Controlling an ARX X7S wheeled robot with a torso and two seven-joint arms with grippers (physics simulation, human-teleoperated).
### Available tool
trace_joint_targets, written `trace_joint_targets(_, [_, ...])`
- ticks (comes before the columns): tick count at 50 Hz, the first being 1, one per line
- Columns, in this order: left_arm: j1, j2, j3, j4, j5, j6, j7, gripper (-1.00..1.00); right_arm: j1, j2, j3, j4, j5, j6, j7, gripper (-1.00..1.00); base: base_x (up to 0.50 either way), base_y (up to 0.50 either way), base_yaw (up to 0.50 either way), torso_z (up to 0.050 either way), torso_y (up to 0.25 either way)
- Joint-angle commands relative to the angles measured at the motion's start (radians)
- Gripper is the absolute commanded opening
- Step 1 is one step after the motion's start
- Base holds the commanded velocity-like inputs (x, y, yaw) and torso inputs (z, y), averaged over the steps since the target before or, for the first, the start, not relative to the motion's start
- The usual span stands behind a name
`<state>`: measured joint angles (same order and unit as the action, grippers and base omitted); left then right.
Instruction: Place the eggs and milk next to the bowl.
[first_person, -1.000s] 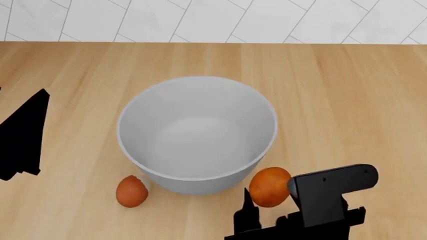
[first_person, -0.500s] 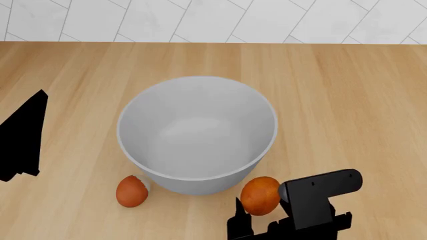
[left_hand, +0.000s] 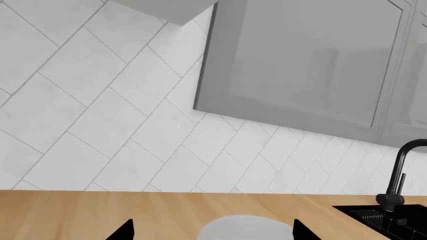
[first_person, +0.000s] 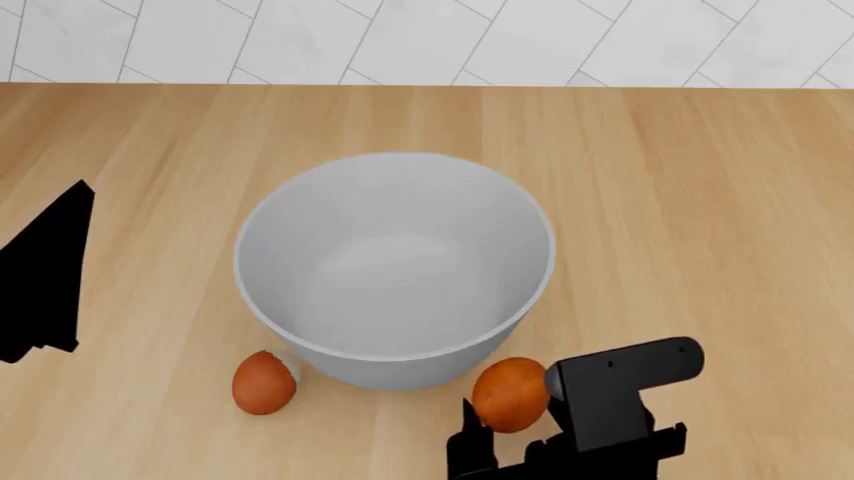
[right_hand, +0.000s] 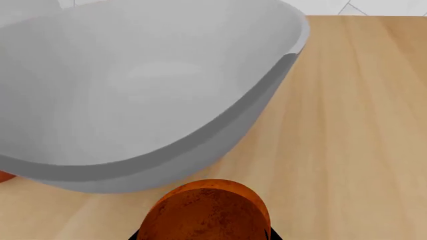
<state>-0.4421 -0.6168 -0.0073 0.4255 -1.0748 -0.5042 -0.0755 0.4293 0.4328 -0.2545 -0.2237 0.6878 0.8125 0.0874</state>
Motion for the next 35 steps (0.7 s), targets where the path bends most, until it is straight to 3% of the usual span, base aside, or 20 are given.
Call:
trace_joint_targets(1, [0.007, -0.002, -0.004, 0.000, 0.001, 0.006, 0.001, 1.00, 0.012, -0.005, -0.015, 0.021, -0.028, -0.009, -0.026, -1.00, 0.00, 0.00, 0.00, 0.000, 0.000])
trace_joint_targets(30, [0.020, -0.003, -0.003, -0.003, 0.006, 0.018, 0.005, 1.00, 0.019, -0.015, -0.031, 0.075, -0.034, -0.032, -0.040, -1.00, 0.00, 0.00, 0.00, 0.000, 0.000])
trace_joint_targets(31, [0.019, -0.004, -0.003, -0.001, 0.006, 0.017, 0.004, 1.00, 0.019, -0.013, -0.034, 0.074, -0.036, -0.029, -0.038, 1.00, 0.00, 0.00, 0.00, 0.000, 0.000])
trace_joint_targets(35, [0.017, -0.004, -0.002, 0.001, 0.003, 0.016, 0.000, 1.00, 0.021, -0.011, -0.034, 0.072, -0.031, -0.021, -0.036, 1.00, 0.00, 0.00, 0.00, 0.000, 0.000])
